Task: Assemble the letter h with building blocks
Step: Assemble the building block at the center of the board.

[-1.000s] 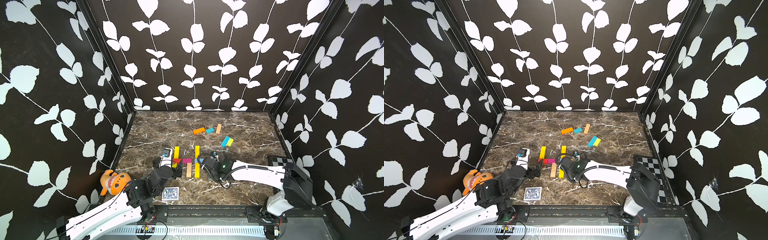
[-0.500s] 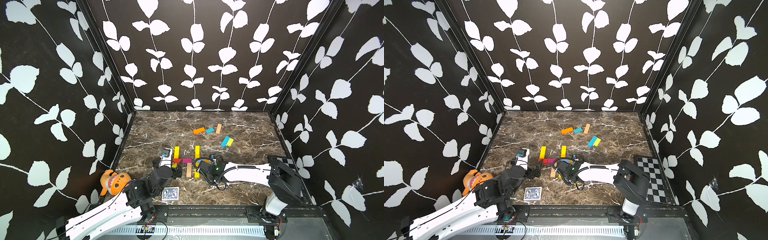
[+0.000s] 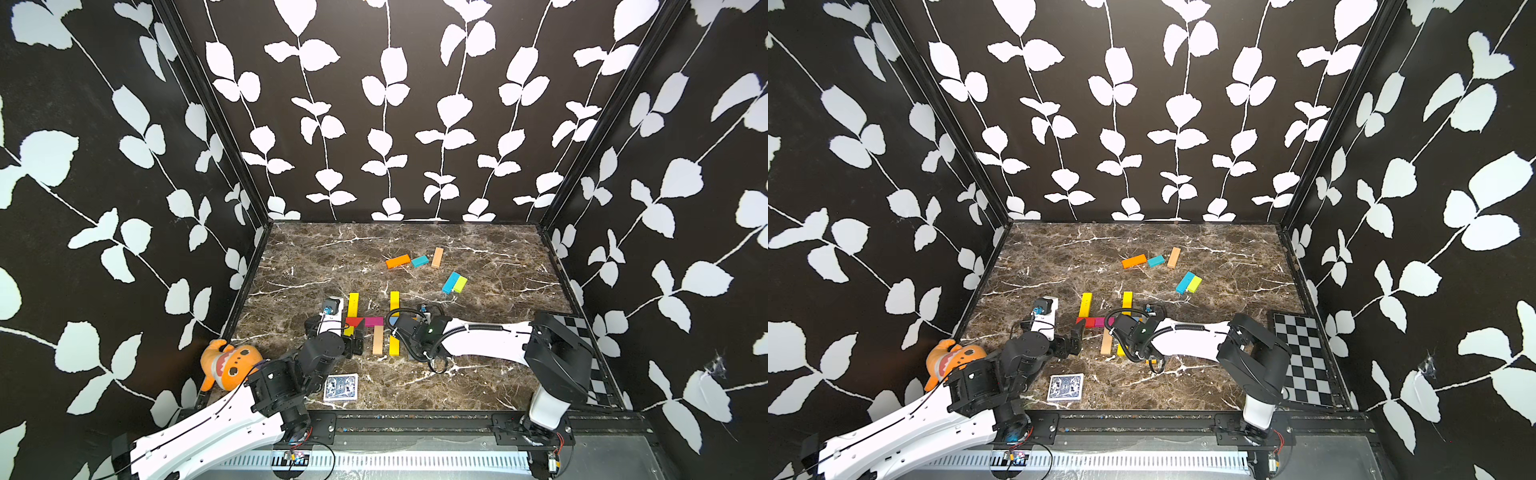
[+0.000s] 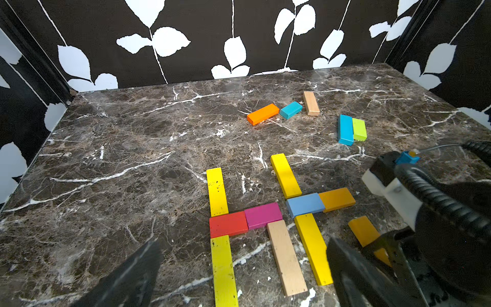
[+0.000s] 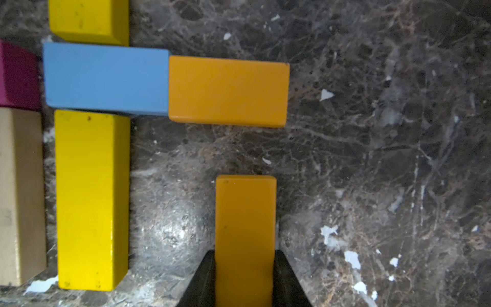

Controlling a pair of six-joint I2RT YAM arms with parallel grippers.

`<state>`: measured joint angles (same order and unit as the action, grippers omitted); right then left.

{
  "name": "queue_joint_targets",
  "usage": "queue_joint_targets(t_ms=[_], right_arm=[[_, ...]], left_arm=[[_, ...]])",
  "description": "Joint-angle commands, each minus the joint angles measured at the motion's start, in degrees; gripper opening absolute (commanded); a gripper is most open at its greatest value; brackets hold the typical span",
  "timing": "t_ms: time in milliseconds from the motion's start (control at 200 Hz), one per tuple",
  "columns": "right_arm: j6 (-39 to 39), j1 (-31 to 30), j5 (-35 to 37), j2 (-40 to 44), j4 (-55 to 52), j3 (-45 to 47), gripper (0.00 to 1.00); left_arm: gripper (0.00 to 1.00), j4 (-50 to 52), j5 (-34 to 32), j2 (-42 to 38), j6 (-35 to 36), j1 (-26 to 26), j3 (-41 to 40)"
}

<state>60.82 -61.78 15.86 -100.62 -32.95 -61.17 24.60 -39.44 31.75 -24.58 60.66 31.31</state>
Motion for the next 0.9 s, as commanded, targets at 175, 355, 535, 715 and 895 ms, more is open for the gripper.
queue_joint_targets(t_ms=[175, 355, 535, 715, 895], right_arm=[[0.9, 0.9, 1.5, -1.4, -0.1, -1.3, 0.31], [0.8, 1.3, 1.6, -1.8, 0.3, -1.3, 0.31], [0.6, 1.6, 1.8, -2.3, 0.4, -1.7, 0.32], [0.5, 2.0, 1.9, -2.8, 0.4, -1.9, 0.32], [0.0, 2.4, 1.8, -3.2, 0.6, -2.1, 0.32]], left_arm=[[0.99, 1.1, -0.5, -0.2, 0.1, -0.1, -0.6], [0.99, 1.2, -0.6, -0.1, 0.2, -0.2, -0.6], [0.99, 1.0, -0.6, 0.0, 0.3, -0.1, -0.5], [0.99, 0.9, -0.6, 0.2, 0.2, -0.2, -0.5], [0.99, 1.0, -0.7, 0.3, 0.3, -0.1, -0.4]])
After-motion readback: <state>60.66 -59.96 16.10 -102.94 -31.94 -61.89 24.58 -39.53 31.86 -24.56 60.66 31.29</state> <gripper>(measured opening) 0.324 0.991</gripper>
